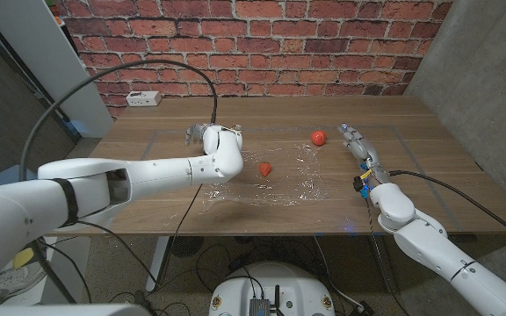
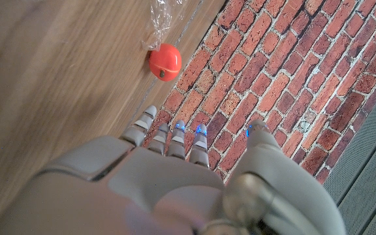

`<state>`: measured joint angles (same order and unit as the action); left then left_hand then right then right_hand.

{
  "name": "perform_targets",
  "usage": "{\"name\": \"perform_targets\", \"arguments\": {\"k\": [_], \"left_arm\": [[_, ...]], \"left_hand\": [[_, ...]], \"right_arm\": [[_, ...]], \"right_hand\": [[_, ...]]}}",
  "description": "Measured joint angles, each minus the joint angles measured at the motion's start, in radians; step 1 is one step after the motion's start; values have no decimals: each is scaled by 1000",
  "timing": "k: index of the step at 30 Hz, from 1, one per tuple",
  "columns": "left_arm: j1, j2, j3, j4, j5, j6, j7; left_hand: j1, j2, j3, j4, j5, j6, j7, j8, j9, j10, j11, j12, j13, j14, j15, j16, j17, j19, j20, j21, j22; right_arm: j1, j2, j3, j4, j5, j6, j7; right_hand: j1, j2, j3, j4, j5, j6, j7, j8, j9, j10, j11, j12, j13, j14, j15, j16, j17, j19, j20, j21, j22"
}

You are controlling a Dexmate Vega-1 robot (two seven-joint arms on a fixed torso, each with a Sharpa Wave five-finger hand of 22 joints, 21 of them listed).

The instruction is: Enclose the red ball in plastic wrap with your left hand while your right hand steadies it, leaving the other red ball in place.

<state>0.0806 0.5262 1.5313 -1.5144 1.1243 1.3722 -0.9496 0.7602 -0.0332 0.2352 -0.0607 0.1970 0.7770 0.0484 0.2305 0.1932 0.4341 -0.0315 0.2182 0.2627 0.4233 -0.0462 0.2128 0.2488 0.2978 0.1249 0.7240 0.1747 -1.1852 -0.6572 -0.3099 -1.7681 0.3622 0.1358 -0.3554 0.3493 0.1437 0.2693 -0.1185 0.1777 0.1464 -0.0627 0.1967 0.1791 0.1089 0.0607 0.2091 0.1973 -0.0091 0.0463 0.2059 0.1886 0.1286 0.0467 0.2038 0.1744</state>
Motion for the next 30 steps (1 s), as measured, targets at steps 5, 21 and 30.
{"name": "perform_targets", "arguments": {"k": [5, 21, 30], "left_arm": [[-23, -16, 31, 37, -13, -1, -19], [-15, -34, 26, 64, -157, -31, 138], [29, -30, -33, 40, -261, -74, 301]], "left_hand": [[9, 53, 20, 0, 0, -15, -15, -13, 0, -3, 3, 0, 0, 0, 0, 7, 5, 0, 0, -8, 0], [72, 117, 79, -51, -9, 45, -29, -12, -3, 54, -2, 30, 0, 67, -2, 34, -5, 58, -15, -8, 0], [223, 179, 180, -122, 7, 289, -13, 47, 12, 201, -36, 82, 5, 185, -9, 81, -7, 126, -36, -8, 5]], "right_arm": [[3, 1, -2, 2, 1, 0, 0], [19, 2, -9, 10, -3, -22, -10], [30, 1, -13, 16, -11, -38, -18]], "right_hand": [[0, 0, 0, 0, 0, 0, 0, 0, 0, 0, 0, 0, 0, 0, 0, 0, 0, 0, 0, 0, 0], [-4, -4, -3, 3, 0, 0, 0, -5, 0, 0, 0, 0, 0, 2, -2, 0, 0, 0, 0, 0, 0], [-4, -4, -4, 4, 0, 0, 0, -5, 0, 0, 0, 0, 0, 7, 4, 0, 0, 0, 0, 0, 0]]}}
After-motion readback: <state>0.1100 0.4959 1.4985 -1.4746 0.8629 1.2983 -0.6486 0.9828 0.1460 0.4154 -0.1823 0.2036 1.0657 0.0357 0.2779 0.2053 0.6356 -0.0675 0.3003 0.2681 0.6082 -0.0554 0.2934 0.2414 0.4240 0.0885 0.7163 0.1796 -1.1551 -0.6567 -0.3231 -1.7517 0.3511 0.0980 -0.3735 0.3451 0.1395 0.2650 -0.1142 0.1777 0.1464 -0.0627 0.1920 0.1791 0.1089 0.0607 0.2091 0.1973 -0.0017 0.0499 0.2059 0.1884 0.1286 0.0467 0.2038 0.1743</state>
